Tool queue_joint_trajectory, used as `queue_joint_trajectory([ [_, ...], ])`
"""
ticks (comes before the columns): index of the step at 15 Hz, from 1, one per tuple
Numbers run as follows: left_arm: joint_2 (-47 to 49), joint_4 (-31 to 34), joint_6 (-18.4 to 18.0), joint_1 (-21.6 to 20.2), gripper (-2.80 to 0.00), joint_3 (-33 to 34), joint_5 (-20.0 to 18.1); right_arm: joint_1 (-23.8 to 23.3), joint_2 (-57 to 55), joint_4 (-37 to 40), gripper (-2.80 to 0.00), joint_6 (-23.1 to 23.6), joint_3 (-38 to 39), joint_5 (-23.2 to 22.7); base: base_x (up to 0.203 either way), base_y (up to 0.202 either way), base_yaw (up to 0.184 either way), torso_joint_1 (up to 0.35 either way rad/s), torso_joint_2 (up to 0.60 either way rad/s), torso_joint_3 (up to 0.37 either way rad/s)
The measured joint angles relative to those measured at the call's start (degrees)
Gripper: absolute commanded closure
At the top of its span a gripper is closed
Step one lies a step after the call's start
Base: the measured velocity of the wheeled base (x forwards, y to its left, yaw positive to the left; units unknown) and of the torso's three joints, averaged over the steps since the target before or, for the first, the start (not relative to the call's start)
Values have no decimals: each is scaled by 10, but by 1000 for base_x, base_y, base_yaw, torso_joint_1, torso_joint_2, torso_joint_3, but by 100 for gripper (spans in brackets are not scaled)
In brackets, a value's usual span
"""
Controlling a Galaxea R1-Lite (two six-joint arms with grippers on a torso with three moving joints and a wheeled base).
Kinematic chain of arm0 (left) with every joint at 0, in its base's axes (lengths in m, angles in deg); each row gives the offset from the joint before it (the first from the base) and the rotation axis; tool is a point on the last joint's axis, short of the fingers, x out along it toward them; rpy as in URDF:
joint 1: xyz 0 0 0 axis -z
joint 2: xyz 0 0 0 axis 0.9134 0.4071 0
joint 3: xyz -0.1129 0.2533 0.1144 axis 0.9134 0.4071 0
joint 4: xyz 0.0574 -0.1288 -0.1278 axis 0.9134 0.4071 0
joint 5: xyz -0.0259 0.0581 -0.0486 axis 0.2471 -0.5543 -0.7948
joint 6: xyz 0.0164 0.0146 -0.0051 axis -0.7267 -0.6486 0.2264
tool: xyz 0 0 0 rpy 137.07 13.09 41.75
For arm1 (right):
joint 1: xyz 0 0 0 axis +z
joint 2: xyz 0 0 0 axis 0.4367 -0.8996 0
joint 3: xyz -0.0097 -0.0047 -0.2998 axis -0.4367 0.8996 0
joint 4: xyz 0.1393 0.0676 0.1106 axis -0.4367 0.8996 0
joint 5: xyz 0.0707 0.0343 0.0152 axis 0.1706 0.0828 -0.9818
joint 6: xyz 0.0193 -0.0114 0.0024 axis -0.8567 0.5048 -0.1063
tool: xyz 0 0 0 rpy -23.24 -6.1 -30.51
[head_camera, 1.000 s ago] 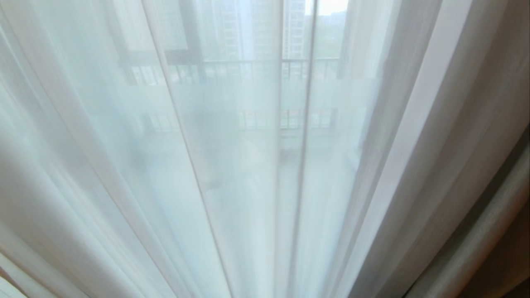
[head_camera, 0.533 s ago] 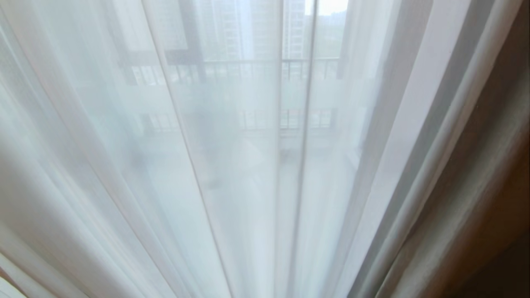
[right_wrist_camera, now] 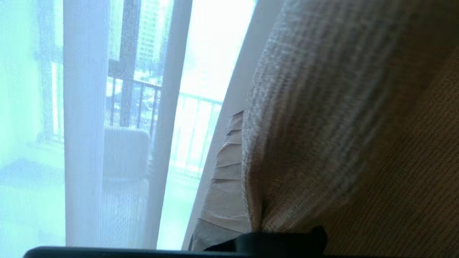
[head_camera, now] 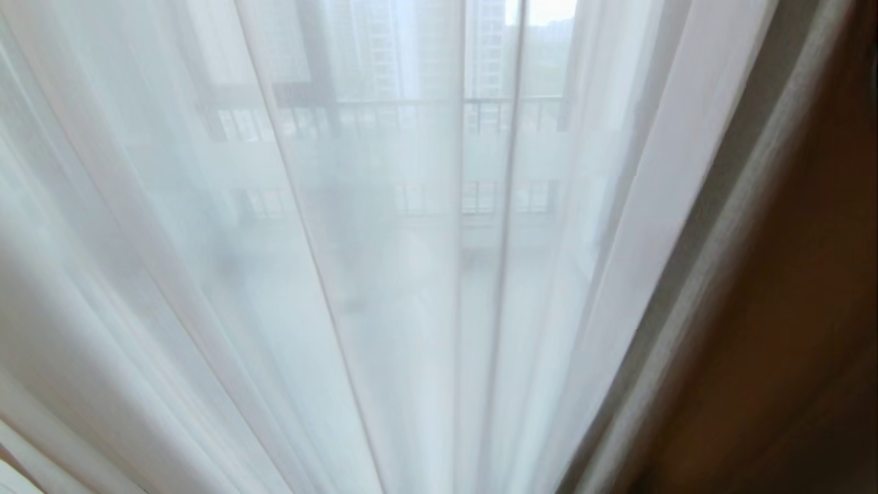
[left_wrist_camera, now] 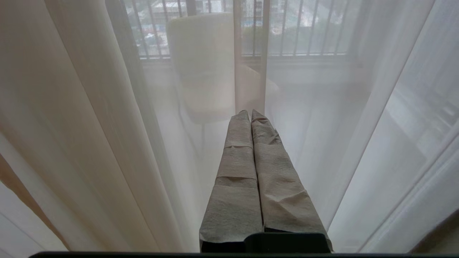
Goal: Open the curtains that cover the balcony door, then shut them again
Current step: Close the outer curtains on both sides
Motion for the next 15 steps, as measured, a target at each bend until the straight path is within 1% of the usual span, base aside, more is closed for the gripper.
queue_joint_trajectory([
  [3,0,0,0,0,0,0,0,38,-39,-1,0,37,-37,13,0,0,0,0,0,0],
  [9,0,0,0,0,0,0,0,103,-109,-10,0,77,-98,16,0,0,0,0,0,0],
  [13,0,1,0,0,0,0,0,160,-149,-25,0,90,-125,63,0,0,0,0,0,0],
  [15,0,0,0,0,0,0,0,185,-166,-33,0,103,-132,67,0,0,0,0,0,0],
])
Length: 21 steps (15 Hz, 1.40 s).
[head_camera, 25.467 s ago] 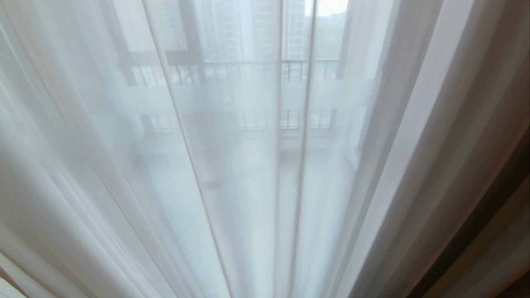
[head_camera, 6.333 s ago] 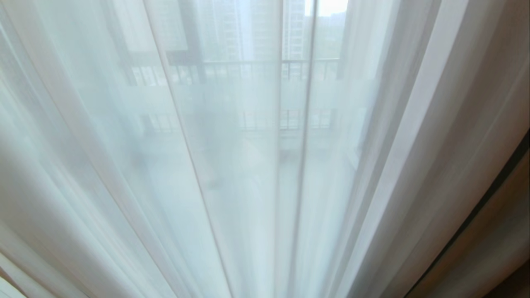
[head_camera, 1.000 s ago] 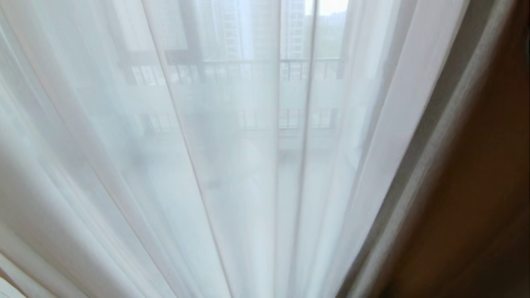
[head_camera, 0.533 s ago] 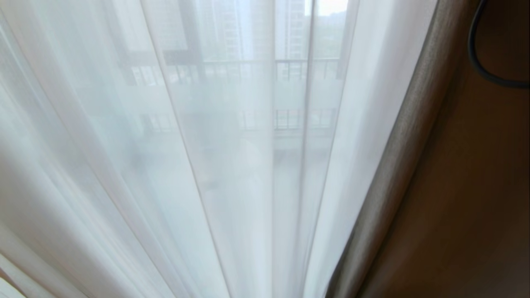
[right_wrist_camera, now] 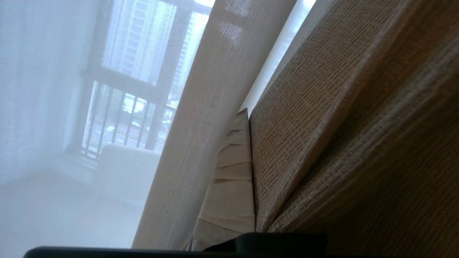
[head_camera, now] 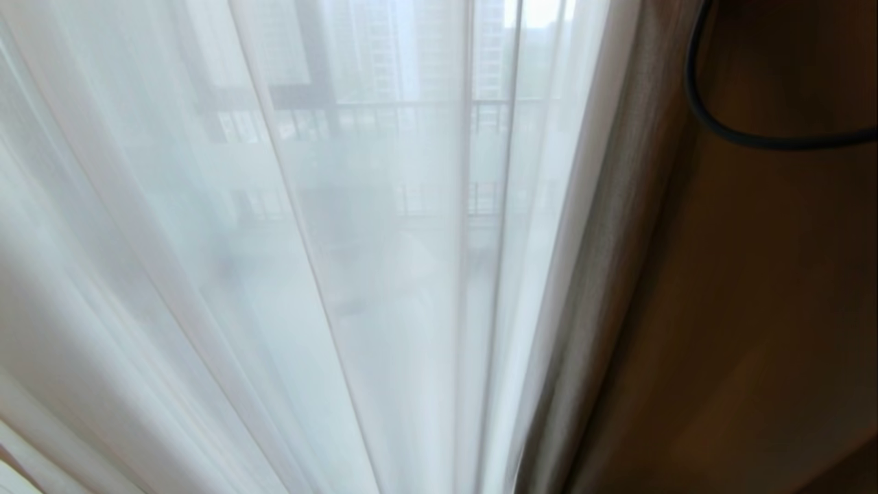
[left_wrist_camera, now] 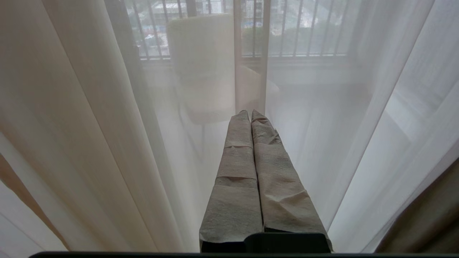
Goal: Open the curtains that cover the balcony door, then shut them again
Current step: Close the outer curtains on both sides
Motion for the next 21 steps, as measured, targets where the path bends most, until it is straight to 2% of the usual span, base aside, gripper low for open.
queue_joint_trajectory([
  [5,0,0,0,0,0,0,0,53,-34,-30,0,41,-3,0,0,0,0,0,0,0],
  [9,0,0,0,0,0,0,0,77,-49,-35,0,46,-3,2,0,0,0,0,0,0],
  [16,0,0,0,0,0,0,0,75,-41,-21,0,43,-1,20,0,0,0,0,0,0],
  [21,0,0,0,0,0,0,0,37,-5,-14,0,38,0,35,0,0,0,0,0,0],
])
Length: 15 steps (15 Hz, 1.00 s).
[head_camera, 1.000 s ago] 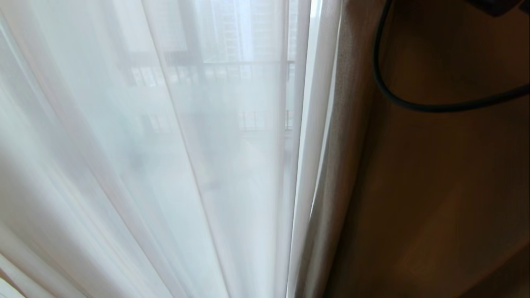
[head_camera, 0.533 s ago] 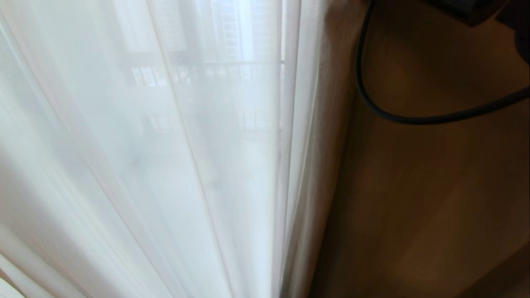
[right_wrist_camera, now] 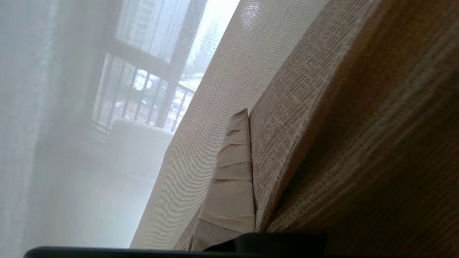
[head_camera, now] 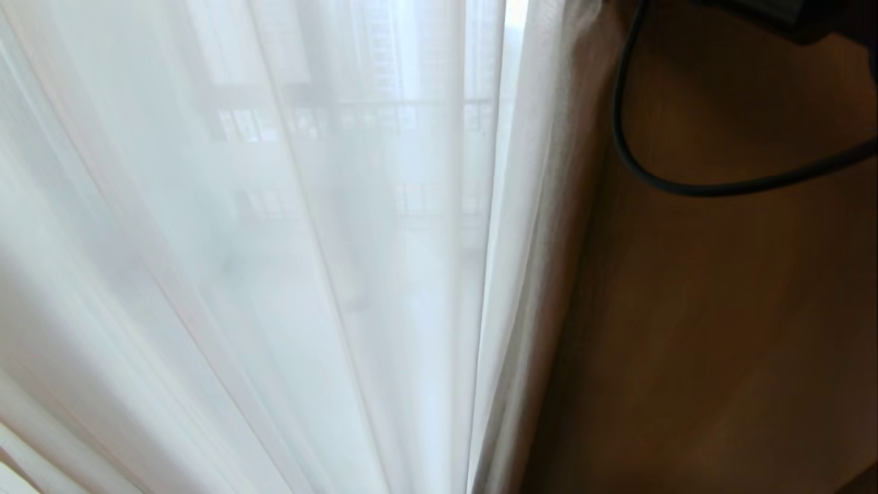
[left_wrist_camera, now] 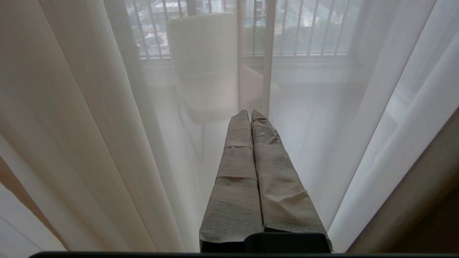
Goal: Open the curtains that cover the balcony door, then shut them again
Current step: Close the outer curtains on both sides
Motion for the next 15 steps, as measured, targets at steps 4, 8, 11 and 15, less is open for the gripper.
queue_joint_trajectory([
  [4,0,0,0,0,0,0,0,-44,31,0,0,-26,1,1,0,0,0,0,0,0],
  [8,0,0,0,0,0,0,0,-79,56,5,0,-43,3,0,0,0,0,0,0,0],
  [11,0,0,0,0,0,0,0,-86,67,3,-280,-46,10,1,0,0,0,0,0,0],
  [15,0,0,0,0,0,0,0,-87,82,1,-280,-46,33,0,0,0,0,0,0,0],
])
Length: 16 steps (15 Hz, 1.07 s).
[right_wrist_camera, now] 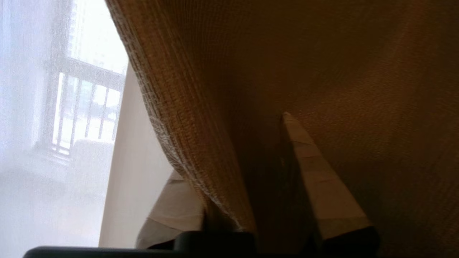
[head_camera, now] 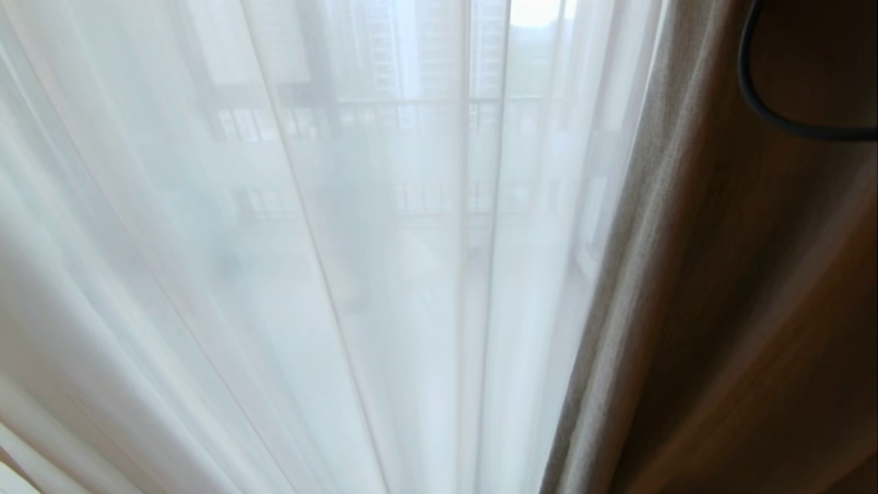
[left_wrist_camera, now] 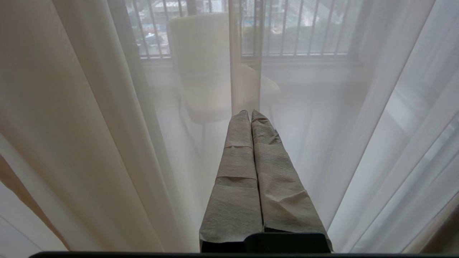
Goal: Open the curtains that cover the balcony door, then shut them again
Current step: Close the outer curtains on both sides
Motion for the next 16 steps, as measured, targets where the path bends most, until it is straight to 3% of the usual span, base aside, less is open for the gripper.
queue_joint_trajectory([
  [7,0,0,0,0,0,0,0,2,58,-4,-280,1,90,-4,0,0,0,0,0,0],
  [16,0,-1,0,0,0,0,0,55,274,-4,-280,1,411,-5,0,0,0,0,0,0],
])
